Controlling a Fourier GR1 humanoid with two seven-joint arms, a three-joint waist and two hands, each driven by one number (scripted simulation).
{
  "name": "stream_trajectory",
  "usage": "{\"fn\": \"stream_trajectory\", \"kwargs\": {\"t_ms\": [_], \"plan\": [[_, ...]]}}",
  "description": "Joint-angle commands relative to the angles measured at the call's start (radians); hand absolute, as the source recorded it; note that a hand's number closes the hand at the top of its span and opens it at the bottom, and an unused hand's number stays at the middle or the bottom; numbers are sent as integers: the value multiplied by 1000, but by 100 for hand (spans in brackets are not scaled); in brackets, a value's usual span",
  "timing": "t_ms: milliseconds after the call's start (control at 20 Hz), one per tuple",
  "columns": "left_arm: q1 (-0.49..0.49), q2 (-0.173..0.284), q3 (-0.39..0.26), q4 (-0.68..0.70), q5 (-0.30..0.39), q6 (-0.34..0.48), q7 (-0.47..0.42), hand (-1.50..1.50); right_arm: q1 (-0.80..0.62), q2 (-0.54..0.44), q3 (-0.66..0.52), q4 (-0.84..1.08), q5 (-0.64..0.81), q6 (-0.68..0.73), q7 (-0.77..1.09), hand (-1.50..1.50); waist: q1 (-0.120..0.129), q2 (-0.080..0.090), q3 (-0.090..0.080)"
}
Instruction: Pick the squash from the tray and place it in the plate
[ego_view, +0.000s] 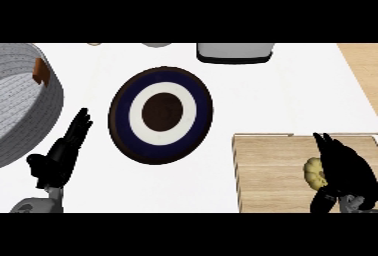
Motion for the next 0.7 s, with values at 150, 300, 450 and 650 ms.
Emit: {"fn": "stream_trajectory", "kwargs": {"t_ms": [150, 300, 450, 650], "plan": [[19, -67, 6, 26, -46, 3, -27, 0, -41, 25, -34, 200, 95, -67, -104, -150, 1, 0, 0], [6, -6, 59, -1, -26, -54, 1, 0, -19, 53, -72, 173, 18, -18, -140, 150, 0, 0, 0], [21, -73, 16, -53, -66, 2, 38, 0, -44, -12, -90, 209, 24, 20, -241, 150, 1, -1, 0], [-31, -65, 56, 6, -79, -15, 31, 0, -42, 36, -80, 286, 65, -60, -307, 150, -1, 0, 0]]}}
